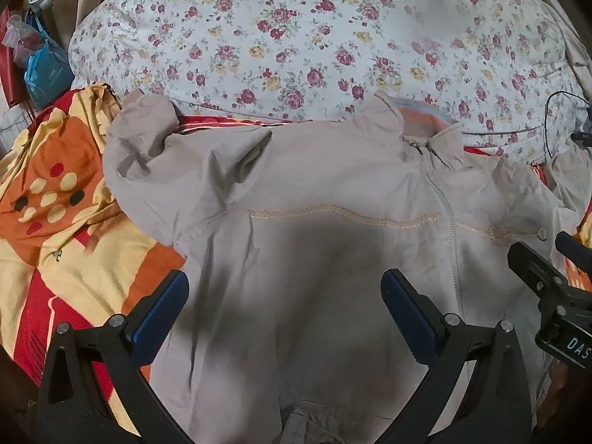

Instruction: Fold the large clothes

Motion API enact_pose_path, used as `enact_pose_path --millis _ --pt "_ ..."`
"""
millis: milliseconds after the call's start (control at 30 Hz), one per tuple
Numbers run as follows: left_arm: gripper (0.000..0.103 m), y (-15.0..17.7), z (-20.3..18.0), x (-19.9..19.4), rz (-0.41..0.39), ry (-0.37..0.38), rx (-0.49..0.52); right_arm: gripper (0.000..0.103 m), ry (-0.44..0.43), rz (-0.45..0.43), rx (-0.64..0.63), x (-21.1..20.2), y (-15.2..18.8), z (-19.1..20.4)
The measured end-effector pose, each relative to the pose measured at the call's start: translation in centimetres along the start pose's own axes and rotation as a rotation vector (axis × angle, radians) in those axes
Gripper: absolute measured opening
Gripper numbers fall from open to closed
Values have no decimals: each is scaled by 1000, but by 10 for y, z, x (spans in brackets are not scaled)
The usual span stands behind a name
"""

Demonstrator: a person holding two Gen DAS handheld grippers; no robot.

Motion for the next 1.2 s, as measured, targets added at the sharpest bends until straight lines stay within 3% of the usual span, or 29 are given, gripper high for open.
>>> enact_pose_path --millis 1200 --pt "103 -1 6 11 29 -15 -26 103 10 29 -15 11 5 2"
Point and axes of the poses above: each gripper's, at about its wrist camera, not at the fingertips, and x roughly the way its jaws point, z to its left, y to its underside, the point moved 3 cm from there along x, roughly the way its jaws point, and after that the axes turned 1 degree about -z, right-handed, at the moved point
